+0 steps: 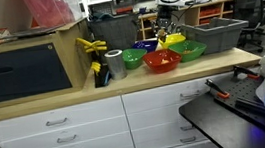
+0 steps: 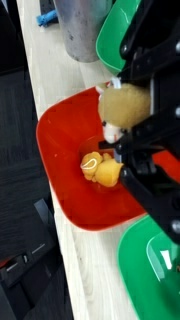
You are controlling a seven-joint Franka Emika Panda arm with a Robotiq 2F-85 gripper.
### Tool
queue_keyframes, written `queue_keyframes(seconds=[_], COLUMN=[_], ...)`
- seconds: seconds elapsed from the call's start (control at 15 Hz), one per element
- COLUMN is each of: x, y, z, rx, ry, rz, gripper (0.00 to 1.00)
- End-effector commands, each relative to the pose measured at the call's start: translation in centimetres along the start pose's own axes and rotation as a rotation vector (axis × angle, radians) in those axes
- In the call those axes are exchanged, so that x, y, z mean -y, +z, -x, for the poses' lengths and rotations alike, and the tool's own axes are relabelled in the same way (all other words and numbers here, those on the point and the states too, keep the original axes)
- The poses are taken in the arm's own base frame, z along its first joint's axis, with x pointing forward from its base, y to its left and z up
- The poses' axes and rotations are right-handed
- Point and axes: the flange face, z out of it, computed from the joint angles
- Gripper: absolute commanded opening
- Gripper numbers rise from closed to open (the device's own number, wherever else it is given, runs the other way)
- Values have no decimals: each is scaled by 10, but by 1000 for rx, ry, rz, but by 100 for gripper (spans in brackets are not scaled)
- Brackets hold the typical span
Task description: Put the brown doll in the red cup
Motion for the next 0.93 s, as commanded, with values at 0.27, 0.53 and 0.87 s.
queue_keyframes(seconds=[0.27, 0.53, 0.87], x=[-7, -29, -65], y=[-70, -107, -134], z=[-15, -29, -53], rx=[-84, -134, -207], ry=[-33, 8, 60], rz=[-20, 34, 121], gripper=[99, 100, 100])
